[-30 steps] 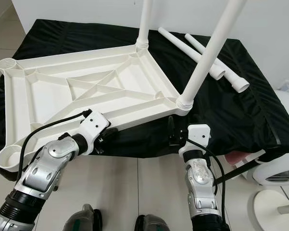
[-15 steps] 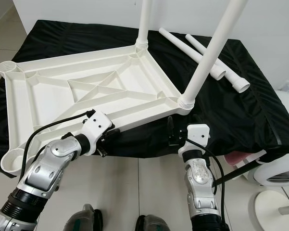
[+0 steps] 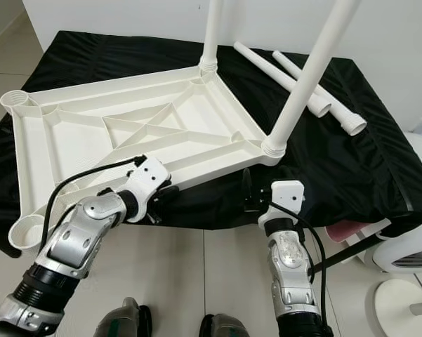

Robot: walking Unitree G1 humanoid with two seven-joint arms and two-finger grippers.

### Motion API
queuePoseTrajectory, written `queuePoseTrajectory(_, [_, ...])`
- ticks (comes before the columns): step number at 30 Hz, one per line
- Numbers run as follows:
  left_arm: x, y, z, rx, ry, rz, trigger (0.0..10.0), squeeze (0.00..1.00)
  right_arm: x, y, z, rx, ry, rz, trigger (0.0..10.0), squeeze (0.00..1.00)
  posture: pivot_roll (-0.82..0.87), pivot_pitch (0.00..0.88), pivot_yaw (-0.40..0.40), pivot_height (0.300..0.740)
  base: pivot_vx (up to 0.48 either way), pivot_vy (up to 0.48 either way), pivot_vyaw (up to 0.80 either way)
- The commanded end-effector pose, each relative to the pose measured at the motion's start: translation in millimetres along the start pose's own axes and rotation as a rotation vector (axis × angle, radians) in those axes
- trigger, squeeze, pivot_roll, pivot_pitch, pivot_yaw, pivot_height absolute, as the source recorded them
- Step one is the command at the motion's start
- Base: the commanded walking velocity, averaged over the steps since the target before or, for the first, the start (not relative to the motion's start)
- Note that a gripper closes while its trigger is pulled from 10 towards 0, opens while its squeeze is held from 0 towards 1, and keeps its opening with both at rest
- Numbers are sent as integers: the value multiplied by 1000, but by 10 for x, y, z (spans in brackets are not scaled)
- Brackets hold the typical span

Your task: Building children table

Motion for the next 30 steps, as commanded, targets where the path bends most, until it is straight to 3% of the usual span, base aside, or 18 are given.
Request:
queuePoseTrajectory(1, [25,-78,-112,-14,174,-27,10000,0,-20,-15,22,-6,-12,-13,10000,0,26,66,-51,740,0,0,0])
queuePoseTrajectory(2, [25,-78,-112,-14,174,-27,10000,0,-20,-15,22,-6,-12,-13,10000,0,26,66,-51,740,0,0,0])
queuePoseTrajectory(3, [36,-77,-123,-29,187,-33,8196,0,-20,-13,20,-6,-12,-13,10000,0,26,66,-50,740,0,0,0])
queuePoseTrajectory(4, [36,-77,-123,-29,187,-33,8196,0,-20,-13,20,-6,-12,-13,10000,0,26,66,-50,740,0,0,0])
queuePoseTrajectory(5, [42,-75,-138,-43,202,-35,3725,0,-21,-12,16,-5,-13,-13,10000,0,25,66,-49,740,0,0,0])
queuePoseTrajectory(6, [53,-74,-164,-67,227,-41,0,0,-23,-10,15,-5,-14,-13,10000,0,24,69,-49,740,0,0,0])
queuePoseTrajectory(10, [66,-73,-207,-109,262,-49,0,0,-26,-8,13,-3,-16,-13,10000,0,23,69,-48,740,0,0,0])
queuePoseTrajectory(11, [84,-60,-262,-127,308,-56,4235,0,-26,-8,14,-3,-17,-14,10000,0,22,69,-47,740,0,0,0])
queuePoseTrajectory(13, [92,-50,-277,-125,322,-56,4000,0,-25,-8,17,-3,-18,-14,10000,0,22,69,-47,740,0,0,0])
queuePoseTrajectory(15, [106,-29,-303,-111,355,-57,7922,0,-22,-7,23,-3,-21,-14,10000,0,22,68,-47,740,0,0,0])
queuePoseTrajectory(16, [106,-29,-303,-111,355,-57,7922,0,-22,-7,23,-3,-21,-14,10000,0,22,68,-47,740,0,0,0])
queuePoseTrajectory(17, [119,-21,-317,-107,376,-63,10000,0,-21,-6,25,-4,-21,-14,10000,0,22,68,-47,740,0,0,0])
queuePoseTrajectory(25, [161,48,-390,-105,490,-55,10000,0,-19,1,20,-2,-23,-13,10000,0,22,70,-48,740,0,0,0])
queuePoseTrajectory(29, [164,204,-518,-126,686,-16,10000,0,-18,13,2,3,-24,-13,10000,0,24,73,-50,740,0,0,0])
queuePoseTrajectory(30, [164,204,-518,-126,686,-16,10000,0,-18,13,2,3,-24,-13,10000,0,24,73,-50,740,0,0,0])
Point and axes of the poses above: a point about 5 cm out from each wrist's last joint towards the gripper, its own x axis pointing out of the wrist towards the gripper, its own y axis along the axis of the wrist's last joint, z = x × y, the point moved 1 cm from there along x, pointing out of the wrist towards the gripper, and after that the axes turned 14 degrees about -x, right-handed, at the moved point
